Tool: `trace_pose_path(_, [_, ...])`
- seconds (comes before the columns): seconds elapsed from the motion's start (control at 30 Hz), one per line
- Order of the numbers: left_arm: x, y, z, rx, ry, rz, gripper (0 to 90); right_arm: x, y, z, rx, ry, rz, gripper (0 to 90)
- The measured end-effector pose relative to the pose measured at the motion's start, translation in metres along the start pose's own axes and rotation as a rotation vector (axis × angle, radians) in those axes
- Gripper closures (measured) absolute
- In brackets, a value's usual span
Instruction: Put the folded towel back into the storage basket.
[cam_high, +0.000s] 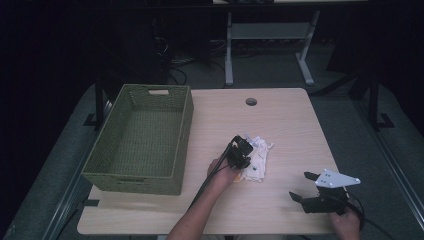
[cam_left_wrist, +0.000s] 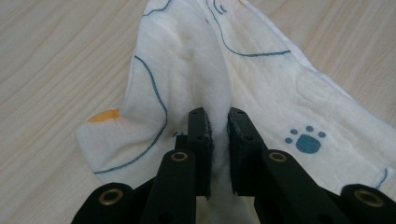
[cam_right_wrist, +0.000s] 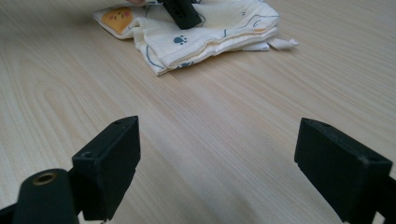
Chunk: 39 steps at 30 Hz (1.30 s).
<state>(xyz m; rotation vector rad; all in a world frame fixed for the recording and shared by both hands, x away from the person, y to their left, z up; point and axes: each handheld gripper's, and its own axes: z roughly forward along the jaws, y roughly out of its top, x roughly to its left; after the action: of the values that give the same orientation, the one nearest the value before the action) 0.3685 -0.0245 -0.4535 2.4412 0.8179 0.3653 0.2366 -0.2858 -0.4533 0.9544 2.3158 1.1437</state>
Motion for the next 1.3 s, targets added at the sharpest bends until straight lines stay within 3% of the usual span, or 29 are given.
trace_pose_path(0.17, [0.002, -0.001, -0.001, 0.007, -0.008, -0.008, 82.8, -0.001, 0.0, -0.001, -0.004, -0.001, 0.004, 14.0])
trace_pose_path(0.4, [0.017, -0.004, -0.01, 0.005, -0.081, -0.093, 83.2, -0.002, -0.001, -0.001, -0.016, 0.003, 0.017, 14.0])
trace_pose_path(0.47, [0.024, -0.006, -0.017, -0.012, -0.105, -0.128, 83.2, -0.001, -0.001, -0.001, -0.016, 0.001, 0.016, 13.9])
trace_pose_path(0.53, [0.025, -0.006, -0.02, -0.019, -0.117, -0.132, 83.2, -0.001, -0.001, -0.001, -0.016, 0.002, 0.015, 14.0])
trace_pose_path(0.57, [0.028, -0.006, -0.028, -0.039, -0.142, -0.149, 83.2, -0.001, -0.001, -0.001, -0.017, 0.002, 0.013, 14.0])
trace_pose_path(0.73, [0.03, -0.007, -0.042, -0.057, -0.192, -0.16, 83.2, -0.001, -0.001, -0.001, -0.015, -0.001, 0.016, 14.0])
trace_pose_path(0.83, [0.033, -0.008, -0.052, -0.075, -0.26, -0.198, 83.1, -0.001, -0.001, -0.001, -0.015, -0.001, 0.017, 13.9])
trace_pose_path(1.0, [0.036, -0.01, -0.067, -0.076, -0.284, -0.203, 83.0, -0.002, -0.001, -0.001, -0.019, -0.006, 0.024, 14.0])
trace_pose_path(1.3, [0.046, -0.017, -0.091, -0.102, -0.376, -0.256, 83.0, -0.002, -0.002, 0.0, -0.01, 0.0, 0.03, 13.9])
